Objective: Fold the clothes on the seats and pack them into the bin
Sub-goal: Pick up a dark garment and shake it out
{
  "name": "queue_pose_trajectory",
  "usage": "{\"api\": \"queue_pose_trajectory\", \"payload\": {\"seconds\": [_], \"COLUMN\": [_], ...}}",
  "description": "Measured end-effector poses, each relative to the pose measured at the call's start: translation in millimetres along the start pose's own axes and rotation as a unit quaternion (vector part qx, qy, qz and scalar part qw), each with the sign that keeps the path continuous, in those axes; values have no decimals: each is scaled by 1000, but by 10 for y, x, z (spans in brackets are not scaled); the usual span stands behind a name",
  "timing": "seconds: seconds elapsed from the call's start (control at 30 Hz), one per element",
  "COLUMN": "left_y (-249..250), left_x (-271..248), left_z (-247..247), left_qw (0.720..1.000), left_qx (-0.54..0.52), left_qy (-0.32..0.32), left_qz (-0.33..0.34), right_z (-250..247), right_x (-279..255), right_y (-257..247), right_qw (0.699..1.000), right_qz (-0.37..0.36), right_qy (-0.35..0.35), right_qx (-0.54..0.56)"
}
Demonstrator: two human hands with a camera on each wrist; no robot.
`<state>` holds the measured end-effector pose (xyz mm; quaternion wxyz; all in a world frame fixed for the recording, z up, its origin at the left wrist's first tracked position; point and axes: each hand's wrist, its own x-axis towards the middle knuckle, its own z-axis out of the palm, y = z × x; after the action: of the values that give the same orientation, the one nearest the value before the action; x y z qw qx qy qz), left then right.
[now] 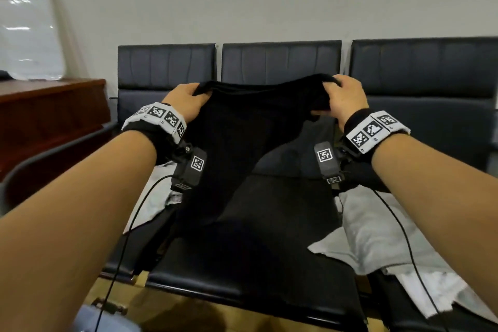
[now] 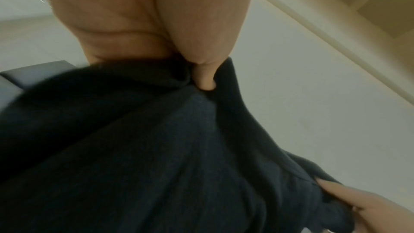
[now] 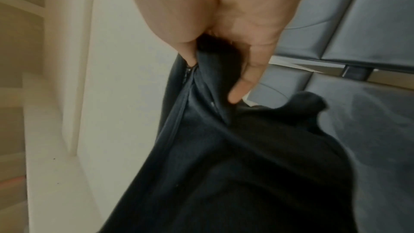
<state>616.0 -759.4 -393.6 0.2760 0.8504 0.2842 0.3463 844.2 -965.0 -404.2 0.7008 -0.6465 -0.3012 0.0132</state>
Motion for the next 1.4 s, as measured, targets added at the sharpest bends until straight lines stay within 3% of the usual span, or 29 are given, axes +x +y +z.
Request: {"api": "queue_pose_trajectory", "payload": {"seconds": [0.13,0.23,0.33,0.4,0.47,0.5,0.6,0.67,0.7,0.73,0.77,0.83,0.87,1.0,1.13,1.17,1.27,1.4], "left_y": [170,278,327,260,126,10,-446,-810,-983,-1149,-1333,-1689,-1868,-2401,-2644,-2677,-2684,-2591], "left_x": [-83,-115,-106,-54,-13,26,112,181,200,226,255,278,256,10,-212,-236,-279,-333], "left_z": [-34,-30,29,108,227,307,620,879,1003,1121,1235,1453,1555,1884,1966,1983,1989,1995], "left_qw": [995,979,969,975,984,988,993,988,985,983,980,968,959,918,898,897,901,894], "left_qx": [-72,-183,-224,-199,-146,-115,8,33,36,41,51,81,101,168,238,235,214,217], "left_qy": [-62,-85,-97,-98,-98,-97,-93,-100,-103,-95,-84,-80,-94,-216,-224,-235,-262,-271], "left_qz": [-11,-23,-21,-23,-25,-37,-75,-109,-133,-152,-175,-226,-247,-288,-294,-291,-272,-283], "right_z": [-70,-79,-68,-53,-71,-45,76,285,393,517,633,759,801,777,612,569,496,506], "right_x": [-4,86,183,248,344,408,561,750,805,883,913,911,812,260,-256,-311,-373,-436], "right_y": [-214,-327,-317,-236,-70,-36,284,566,744,915,1115,1591,1803,2662,3037,3045,2969,2826], "right_qw": [995,998,999,998,997,993,964,937,941,958,966,958,943,834,743,733,748,730], "right_qz": [-36,-27,5,17,-6,25,86,66,55,95,76,91,103,134,221,232,262,298], "right_qy": [29,40,51,56,-6,-43,-89,-104,-115,-111,-105,-111,-143,-253,-272,-261,-271,-291], "right_qx": [-84,-35,-15,9,-78,-108,-236,-328,-314,-249,-225,-248,-283,-472,-570,-584,-547,-542]}}
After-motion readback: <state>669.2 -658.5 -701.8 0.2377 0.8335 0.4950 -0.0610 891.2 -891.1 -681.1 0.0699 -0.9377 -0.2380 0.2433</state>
